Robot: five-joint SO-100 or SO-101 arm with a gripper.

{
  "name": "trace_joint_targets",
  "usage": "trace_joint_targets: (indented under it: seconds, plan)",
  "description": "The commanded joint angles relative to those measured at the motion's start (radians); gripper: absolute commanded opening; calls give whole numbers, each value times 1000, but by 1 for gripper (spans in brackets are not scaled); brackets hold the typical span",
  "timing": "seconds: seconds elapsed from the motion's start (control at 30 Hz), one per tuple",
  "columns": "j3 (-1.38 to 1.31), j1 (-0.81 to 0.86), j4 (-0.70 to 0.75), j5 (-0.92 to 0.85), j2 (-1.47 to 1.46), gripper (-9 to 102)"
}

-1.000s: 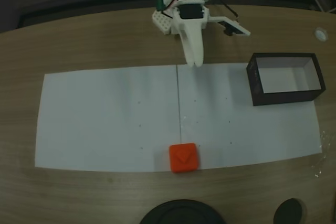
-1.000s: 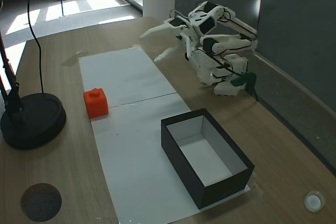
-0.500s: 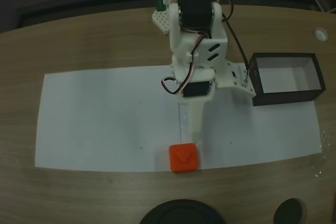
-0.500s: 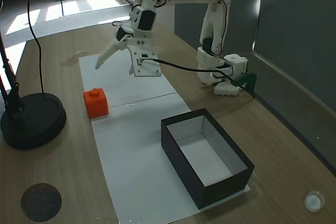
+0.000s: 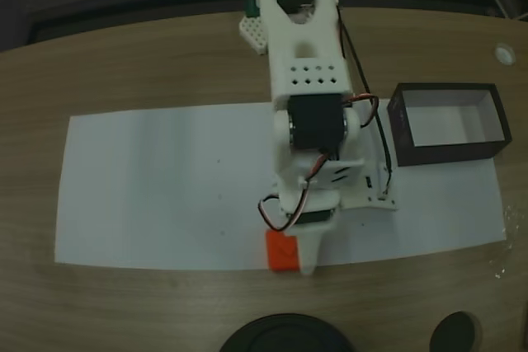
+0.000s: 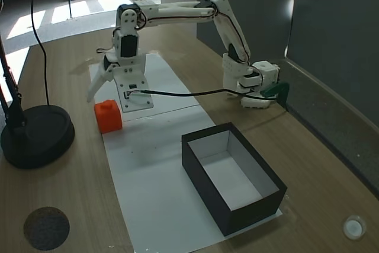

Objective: Grab a orange square and put it in the box.

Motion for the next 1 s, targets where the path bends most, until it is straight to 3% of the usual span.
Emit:
trace_joint_targets:
  seconds: [0.0, 0.2, 0.4, 0.63, 0.8, 0.97]
  plan:
    - [-71, 8, -8, 2, -15, 39]
    - [-114, 9, -11, 0, -103, 36]
    - [-147, 15, -15, -3, -160, -1]
    - [-244, 15, 54, 5, -66, 0]
    - [-535, -37, 241, -3, 173, 0]
    - [-555, -164, 252, 2, 474, 0]
